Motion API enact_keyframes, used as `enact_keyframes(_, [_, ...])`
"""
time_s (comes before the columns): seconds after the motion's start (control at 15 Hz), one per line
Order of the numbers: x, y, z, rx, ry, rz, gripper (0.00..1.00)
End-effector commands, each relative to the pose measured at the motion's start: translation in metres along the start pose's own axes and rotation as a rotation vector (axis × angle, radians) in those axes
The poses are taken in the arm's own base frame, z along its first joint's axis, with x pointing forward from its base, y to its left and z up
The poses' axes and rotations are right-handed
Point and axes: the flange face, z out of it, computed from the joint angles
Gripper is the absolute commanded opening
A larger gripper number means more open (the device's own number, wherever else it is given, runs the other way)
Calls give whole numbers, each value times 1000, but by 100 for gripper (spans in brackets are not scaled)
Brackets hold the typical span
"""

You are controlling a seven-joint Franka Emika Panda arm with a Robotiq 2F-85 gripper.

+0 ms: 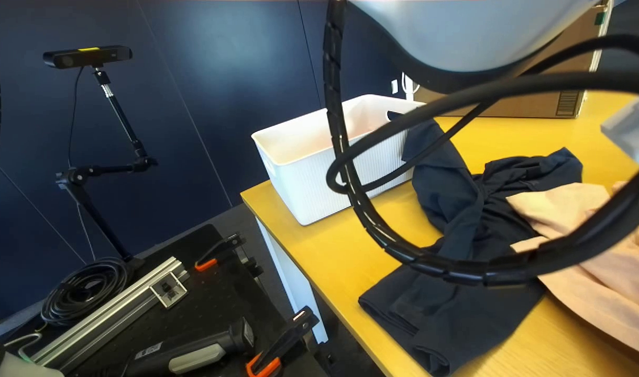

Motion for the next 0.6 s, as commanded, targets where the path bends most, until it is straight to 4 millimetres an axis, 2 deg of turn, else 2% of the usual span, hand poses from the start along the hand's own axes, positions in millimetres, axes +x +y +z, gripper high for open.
enact_keyframes(0.0, [0,-8,-13,-29,-1,15,43])
enact_keyframes(0.2, [-17,-27,-37,18,-14,-35,64])
enact_keyframes(0.47, [-60,-61,-79,85,-35,-137,94])
enact_keyframes(0.53, [-75,-70,-89,98,-43,-160,99])
